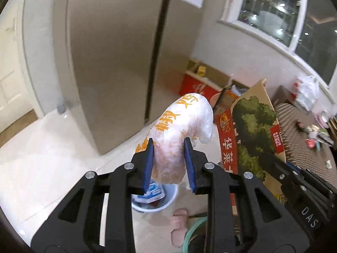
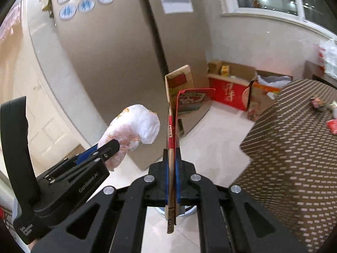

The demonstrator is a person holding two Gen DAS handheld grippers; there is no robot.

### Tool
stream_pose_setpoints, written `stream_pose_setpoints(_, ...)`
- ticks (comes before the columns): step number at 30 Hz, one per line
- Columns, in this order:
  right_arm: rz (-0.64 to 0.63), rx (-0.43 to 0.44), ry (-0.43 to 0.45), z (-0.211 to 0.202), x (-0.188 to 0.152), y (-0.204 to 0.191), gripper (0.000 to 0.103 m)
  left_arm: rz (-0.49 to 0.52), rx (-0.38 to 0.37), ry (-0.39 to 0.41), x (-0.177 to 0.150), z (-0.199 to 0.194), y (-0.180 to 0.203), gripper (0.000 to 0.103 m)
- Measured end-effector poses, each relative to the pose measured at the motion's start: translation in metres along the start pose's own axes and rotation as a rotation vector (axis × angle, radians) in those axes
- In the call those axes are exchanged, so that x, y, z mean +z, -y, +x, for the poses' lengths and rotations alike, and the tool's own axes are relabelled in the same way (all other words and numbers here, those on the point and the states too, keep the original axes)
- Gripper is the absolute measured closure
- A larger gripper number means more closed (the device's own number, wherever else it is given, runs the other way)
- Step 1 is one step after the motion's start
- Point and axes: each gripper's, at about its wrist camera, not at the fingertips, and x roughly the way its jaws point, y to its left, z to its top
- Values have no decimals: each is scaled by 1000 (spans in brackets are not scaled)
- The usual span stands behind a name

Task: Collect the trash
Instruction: 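Drop the cardboard packet from the right tool while the left tool drops the white bag into the blue bin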

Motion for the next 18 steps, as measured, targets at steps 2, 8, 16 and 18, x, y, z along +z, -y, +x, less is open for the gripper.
stream_pose_setpoints(2,-14,11,-30,20,-2,-8,97,-17,30,-20,-3,13,-14,76)
stream_pose_setpoints(8,-51,33,-76,68,-6,-29,97,-72,101,-78,-9,44,-49,76)
stream_pose_setpoints(16,-77,11,-84,121,-6,-42,70,-122,157,-128,-11,75,-74,75)
stream_pose_setpoints(18,-68,1,-94,130,-8,-39,69,-121,156,-145,-13,82,-75,75)
